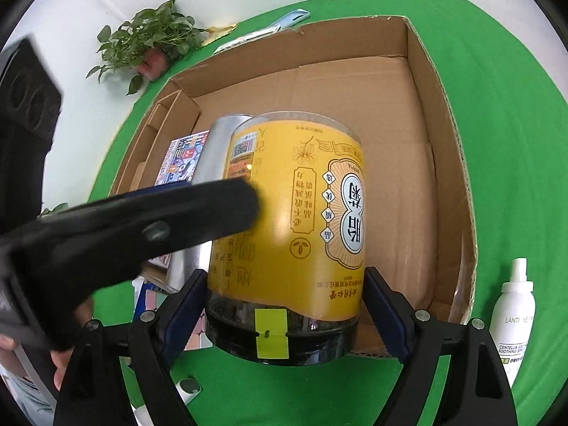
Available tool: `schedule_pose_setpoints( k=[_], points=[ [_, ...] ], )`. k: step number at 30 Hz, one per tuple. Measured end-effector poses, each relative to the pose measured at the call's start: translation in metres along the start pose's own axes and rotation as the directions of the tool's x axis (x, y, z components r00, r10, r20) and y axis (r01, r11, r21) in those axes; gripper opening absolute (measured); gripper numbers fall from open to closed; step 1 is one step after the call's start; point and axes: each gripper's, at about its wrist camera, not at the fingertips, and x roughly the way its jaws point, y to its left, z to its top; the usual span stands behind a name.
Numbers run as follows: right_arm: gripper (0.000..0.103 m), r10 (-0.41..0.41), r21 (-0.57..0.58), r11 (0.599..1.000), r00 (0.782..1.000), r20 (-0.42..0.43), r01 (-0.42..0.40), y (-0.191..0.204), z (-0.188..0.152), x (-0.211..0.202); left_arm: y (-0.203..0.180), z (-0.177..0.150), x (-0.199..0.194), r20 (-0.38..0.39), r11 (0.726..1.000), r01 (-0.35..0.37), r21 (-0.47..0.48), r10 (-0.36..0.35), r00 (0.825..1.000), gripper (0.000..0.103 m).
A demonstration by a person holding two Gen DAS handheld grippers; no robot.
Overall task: Organize rigid objects
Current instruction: 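Lower the jar upright beside the silver cylinder and open both grippers, then move both grippers to the white spray bottle and grasp it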
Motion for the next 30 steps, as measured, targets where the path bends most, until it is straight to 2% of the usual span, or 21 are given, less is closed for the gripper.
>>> schedule_pose_setpoints(
  k=[3,6,8,10,11,13,15,16,17,18,19,20,21,22,23,24,25,26,28,30],
  points=[
    [0.086,-0.050,-0.019,0.999,0.999,-0.012,0.050,0.004,-0.001,-0.001,0.009,-0.016,-0.014,0.046,1.000,-0.022,0.007,0.022,0.999,0.087],
    [0.086,-0.030,-0.067,0.997,0.999,0.031,0.032,0.016,-0.009,-0.023,0.016,-0.039,-0.033,0.123,0.998,-0.069,0.012,0.067,0.990,0.087],
    [0.087,-0.055,-0.085,0.994,0.994,0.089,0.063,0.022,-0.018,-0.040,0.019,-0.055,-0.049,0.189,0.995,-0.100,-0.012,0.100,0.977,0.087],
    [0.086,-0.060,-0.095,0.993,0.985,0.164,0.076,0.027,-0.032,-0.055,0.020,-0.070,-0.066,0.265,0.990,-0.143,-0.008,0.140,0.954,0.087],
    [0.085,-0.068,-0.105,0.990,0.978,0.199,0.090,0.030,-0.041,-0.061,0.019,-0.082,-0.078,0.328,0.982,-0.187,-0.004,0.178,0.928,0.087],
    [0.084,-0.107,-0.104,0.985,0.960,0.260,0.138,0.033,-0.055,-0.069,0.019,-0.098,-0.093,0.401,0.970,-0.242,0.009,0.219,0.890,0.088],
    [0.075,-0.127,-0.105,0.980,0.932,0.339,0.171,0.035,-0.073,-0.078,0.018,-0.111,-0.101,0.434,0.962,-0.273,0.018,0.238,0.869,0.088],
    [0.062,-0.131,-0.109,0.977,0.919,0.371,0.183,0.036,-0.082,-0.083,0.016,-0.117,-0.104,0.447,0.963,-0.267,0.028,0.227,0.865,0.084],
    [0.051,-0.131,-0.109,0.977,0.914,0.385,0.186,0.034,-0.086,-0.086,0.015,-0.126,-0.108,0.467,0.969,-0.240,0.049,0.191,0.864,0.050],
    [0.049,-0.111,-0.103,0.981,0.905,0.411,0.167,0.031,-0.095,-0.093,0.009,-0.131,-0.106,0.458,0.974,-0.217,0.072,0.161,0.874,0.011],
    [0.048,-0.080,-0.098,0.986,0.896,0.436,0.136,0.026,-0.102,-0.101,0.009,-0.135,-0.104,0.417,0.977,-0.192,0.097,0.135,0.899,0.006],
    [0.050,-0.057,-0.095,0.989,0.887,0.458,0.112,0.018,-0.110,-0.109,0.008,-0.139,-0.104,0.408,0.977,-0.191,0.098,0.136,0.903,0.002],
    [0.054,-0.041,-0.096,0.991,0.880,0.474,0.097,0.013,-0.117,-0.117,0.008,-0.146,-0.104,0.416,0.973,-0.208,0.102,0.149,0.897,0.002],
    [0.076,-0.040,-0.096,0.990,0.875,0.483,0.098,0.007,-0.125,-0.122,0.007,-0.151,-0.104,0.435,0.968,-0.229,0.100,0.165,0.885,0.003],
    [0.098,-0.062,-0.087,0.989,0.868,0.493,0.120,0.001,-0.132,-0.126,0.006,-0.153,-0.103,0.442,0.963,-0.254,0.093,0.189,0.877,0.018],
    [0.101,-0.102,-0.069,0.985,0.855,0.509,0.159,-0.008,-0.140,-0.129,0.005,-0.155,-0.101,0.431,0.956,-0.281,0.084,0.219,0.875,0.037],
    [0.100,-0.132,-0.057,0.981,0.851,0.509,0.186,-0.016,-0.144,-0.130,0.004,-0.159,-0.100,0.418,0.950,-0.303,0.073,0.246,0.874,0.085],
    [0.100,-0.181,-0.033,0.974,0.857,0.482,0.225,-0.028,-0.149,-0.128,0.005,-0.164,-0.098,0.415,0.947,-0.318,0.051,0.269,0.869,0.102],
    [0.095,-0.239,0.023,0.967,0.869,0.434,0.255,-0.049,-0.156,-0.126,0.007,-0.179,-0.102,0.453,0.953,-0.302,0.035,0.254,0.855,0.102],
    [0.095,-0.302,0.101,0.953,0.880,0.367,0.286,-0.075,-0.162,-0.117,0.009,-0.184,-0.094,0.433,0.943,-0.332,0.031,0.286,0.855,0.102]
  ],
)
